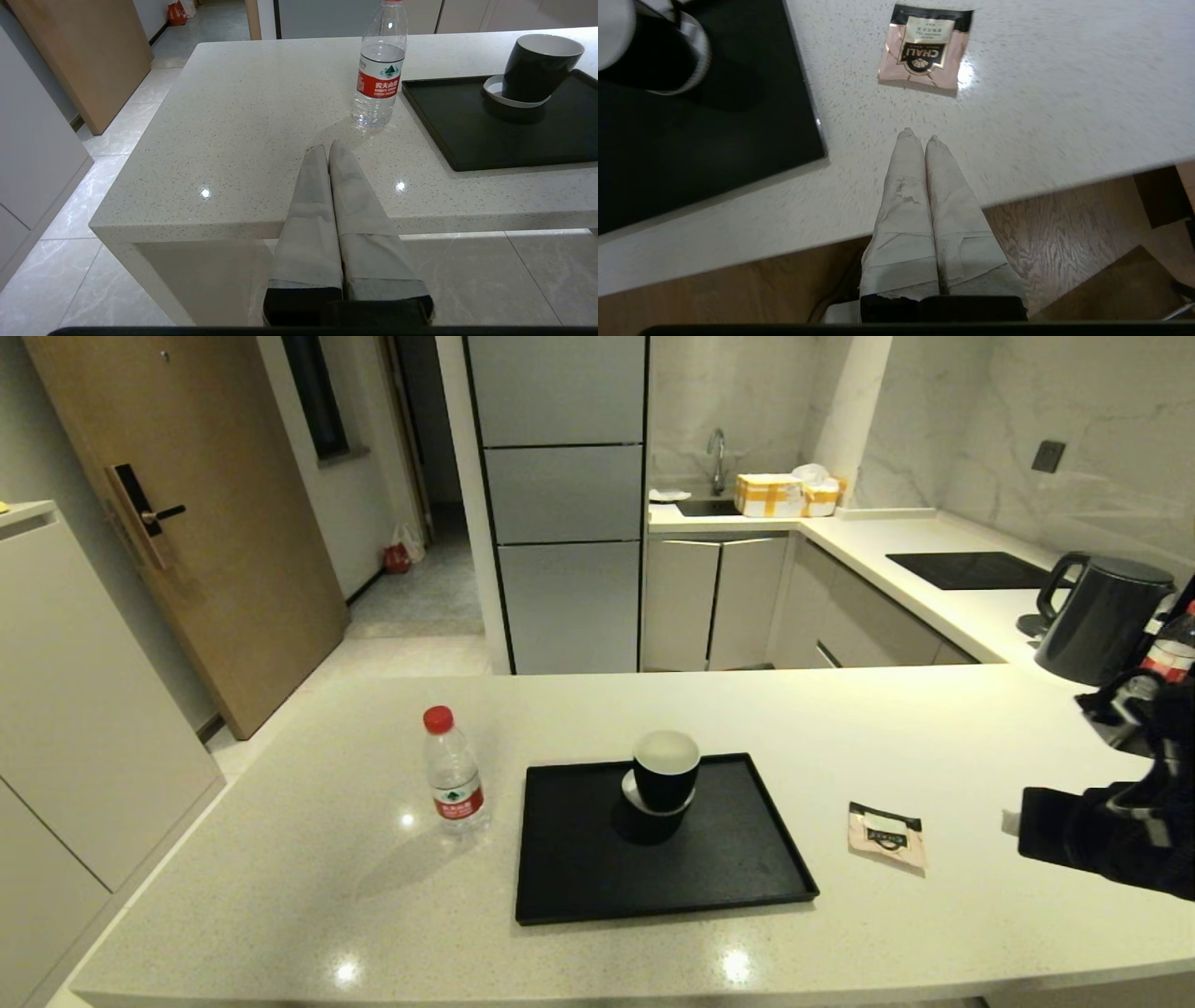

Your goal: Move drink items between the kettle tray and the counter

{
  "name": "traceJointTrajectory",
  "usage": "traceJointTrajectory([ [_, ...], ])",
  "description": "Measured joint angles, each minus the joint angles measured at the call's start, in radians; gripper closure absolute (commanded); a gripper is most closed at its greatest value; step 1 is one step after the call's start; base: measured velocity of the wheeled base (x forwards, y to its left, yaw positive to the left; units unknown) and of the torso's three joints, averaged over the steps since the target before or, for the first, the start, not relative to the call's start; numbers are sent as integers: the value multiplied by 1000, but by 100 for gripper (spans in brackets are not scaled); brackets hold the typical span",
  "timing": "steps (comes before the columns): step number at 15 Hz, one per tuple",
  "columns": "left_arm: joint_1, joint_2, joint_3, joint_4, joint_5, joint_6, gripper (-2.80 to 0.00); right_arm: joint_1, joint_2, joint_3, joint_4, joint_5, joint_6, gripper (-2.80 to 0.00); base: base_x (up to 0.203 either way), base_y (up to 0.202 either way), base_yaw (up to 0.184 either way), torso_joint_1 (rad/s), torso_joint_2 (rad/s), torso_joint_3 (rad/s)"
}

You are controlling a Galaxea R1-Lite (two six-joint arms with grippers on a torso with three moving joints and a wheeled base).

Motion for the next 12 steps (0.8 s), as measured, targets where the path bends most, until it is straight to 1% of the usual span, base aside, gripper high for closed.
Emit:
traceJointTrajectory([
  [2,0,0,0,0,0,0,0,13,-183,-47,169,-51,43,0,0,0,0,0,0,0],
  [5,-1,0,0,-1,0,0,0,17,-466,-189,538,-156,139,0,0,0,0,0,0,0],
  [6,-1,0,0,0,0,0,0,3,-548,-229,651,-192,156,0,0,0,0,0,0,0],
  [7,0,0,0,0,0,0,0,-29,-637,-262,767,-231,164,0,0,0,0,0,0,0],
  [9,0,0,0,0,0,0,0,-91,-801,-292,925,-274,136,0,0,0,0,0,0,0],
  [10,1,0,0,0,0,0,0,-113,-886,-292,976,-284,97,0,0,0,0,0,0,0],
  [12,-1,0,0,0,0,0,0,-130,-1042,-270,1021,-298,18,0,0,0,0,0,0,0],
])
